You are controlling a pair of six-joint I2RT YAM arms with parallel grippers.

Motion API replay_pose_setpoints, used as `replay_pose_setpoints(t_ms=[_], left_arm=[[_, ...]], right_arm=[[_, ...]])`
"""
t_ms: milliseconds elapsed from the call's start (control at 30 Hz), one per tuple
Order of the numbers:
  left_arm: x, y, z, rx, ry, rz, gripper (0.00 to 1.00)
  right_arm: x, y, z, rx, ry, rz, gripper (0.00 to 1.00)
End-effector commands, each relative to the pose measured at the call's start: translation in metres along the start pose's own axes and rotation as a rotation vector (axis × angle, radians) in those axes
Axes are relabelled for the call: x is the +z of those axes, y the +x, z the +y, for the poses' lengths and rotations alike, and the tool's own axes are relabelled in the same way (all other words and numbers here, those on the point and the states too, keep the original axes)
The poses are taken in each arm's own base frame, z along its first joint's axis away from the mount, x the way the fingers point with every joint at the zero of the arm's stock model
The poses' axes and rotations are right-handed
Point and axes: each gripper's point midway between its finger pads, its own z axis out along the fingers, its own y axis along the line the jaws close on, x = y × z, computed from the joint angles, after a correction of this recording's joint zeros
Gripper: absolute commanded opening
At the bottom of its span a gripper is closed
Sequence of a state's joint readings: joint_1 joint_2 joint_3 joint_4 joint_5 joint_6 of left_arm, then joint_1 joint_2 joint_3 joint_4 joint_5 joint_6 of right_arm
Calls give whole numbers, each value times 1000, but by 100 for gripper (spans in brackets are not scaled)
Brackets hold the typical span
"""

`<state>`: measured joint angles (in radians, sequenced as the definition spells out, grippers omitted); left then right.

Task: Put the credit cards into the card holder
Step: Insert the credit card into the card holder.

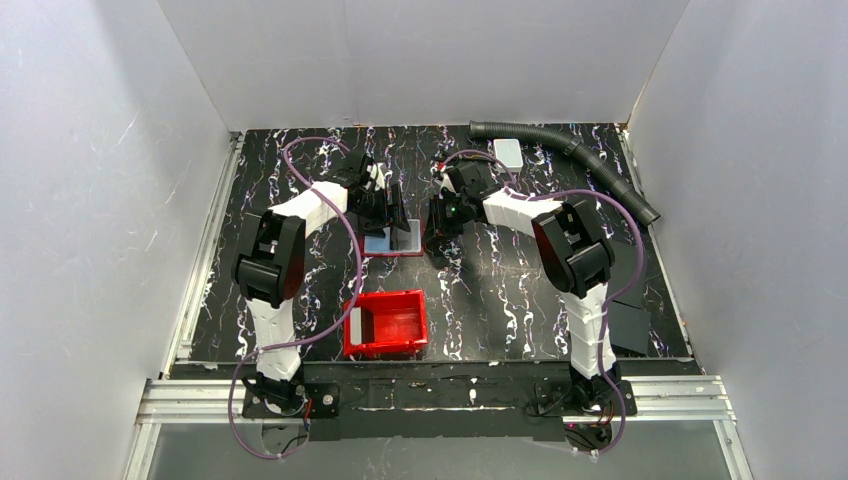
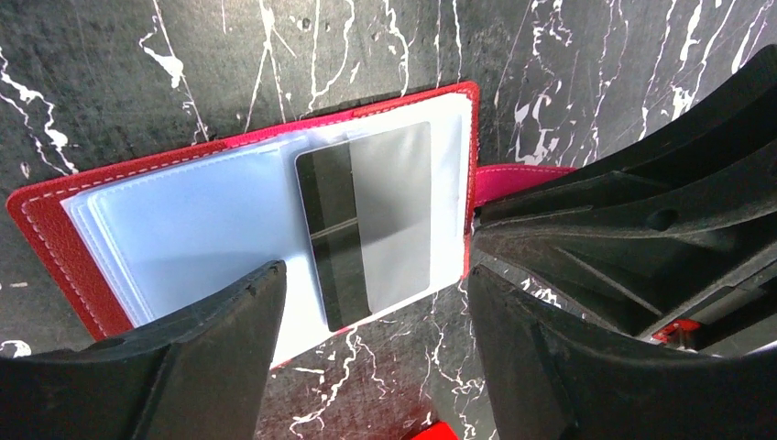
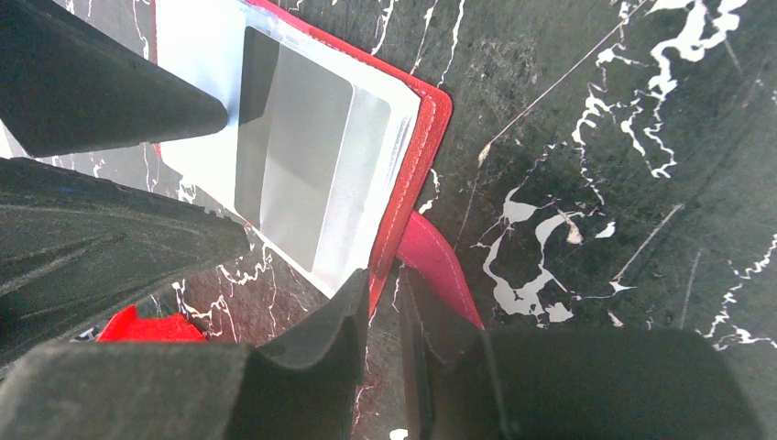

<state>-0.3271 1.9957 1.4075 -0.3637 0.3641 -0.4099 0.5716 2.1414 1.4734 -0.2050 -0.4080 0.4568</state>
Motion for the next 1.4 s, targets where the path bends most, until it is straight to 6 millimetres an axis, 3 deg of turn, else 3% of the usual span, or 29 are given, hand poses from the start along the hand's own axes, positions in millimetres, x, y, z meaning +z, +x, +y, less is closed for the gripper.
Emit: replay_pose_setpoints(t_ms=[0, 400, 633, 800, 967, 1167, 1367], left_arm=[[-16, -3, -7, -7, 17, -5, 70], [2, 8, -37, -98, 229, 72, 66], [-9, 1, -37, -67, 199, 22, 71], [-22, 0, -19, -25, 92, -10, 73], [-18, 4, -4, -60, 55, 10, 76], [-4, 6, -10, -102, 109, 51, 76], [4, 9, -29, -124, 239, 86, 75]], right_arm=[[18, 32, -33, 20, 94, 85, 28], [19, 32, -33, 21, 92, 89, 27], [18, 34, -34, 21, 94, 93, 27], [17, 34, -34, 15, 96, 92, 27], [17, 35, -34, 15, 95, 94, 27], [17, 32, -33, 13, 94, 90, 27], [19, 34, -34, 14, 93, 96, 27]])
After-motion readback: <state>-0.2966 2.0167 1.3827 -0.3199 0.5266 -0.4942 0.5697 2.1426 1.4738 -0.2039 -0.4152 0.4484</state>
